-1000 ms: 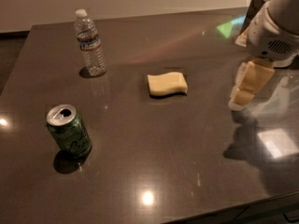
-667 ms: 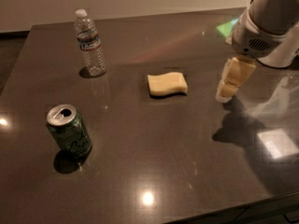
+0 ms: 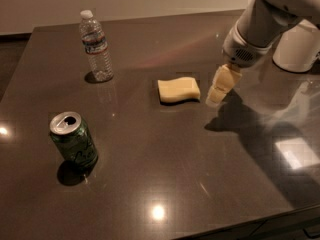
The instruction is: Move sponge near water bottle
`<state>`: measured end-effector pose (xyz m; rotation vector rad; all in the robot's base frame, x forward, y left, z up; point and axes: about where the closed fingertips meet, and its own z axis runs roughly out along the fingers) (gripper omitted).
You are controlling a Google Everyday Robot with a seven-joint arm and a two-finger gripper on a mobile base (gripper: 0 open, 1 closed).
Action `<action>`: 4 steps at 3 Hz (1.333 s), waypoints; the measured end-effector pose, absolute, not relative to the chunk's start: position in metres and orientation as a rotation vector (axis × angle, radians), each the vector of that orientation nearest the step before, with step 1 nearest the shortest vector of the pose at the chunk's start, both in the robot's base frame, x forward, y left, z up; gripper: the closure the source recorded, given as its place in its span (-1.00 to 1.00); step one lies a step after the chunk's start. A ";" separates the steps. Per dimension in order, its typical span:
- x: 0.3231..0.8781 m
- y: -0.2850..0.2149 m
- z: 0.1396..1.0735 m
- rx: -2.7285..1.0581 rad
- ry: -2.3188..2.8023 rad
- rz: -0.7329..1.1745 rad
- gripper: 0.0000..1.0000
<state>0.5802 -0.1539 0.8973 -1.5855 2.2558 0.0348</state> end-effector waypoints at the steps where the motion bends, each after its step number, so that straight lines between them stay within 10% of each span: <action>1: 0.591 -0.128 0.878 -1.590 2.245 0.093 -1.00; 4: 0.601 -0.071 0.840 -1.682 2.215 0.223 -0.71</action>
Offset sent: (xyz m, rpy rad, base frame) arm 0.0195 0.0934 -0.0471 0.1061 0.0718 0.0995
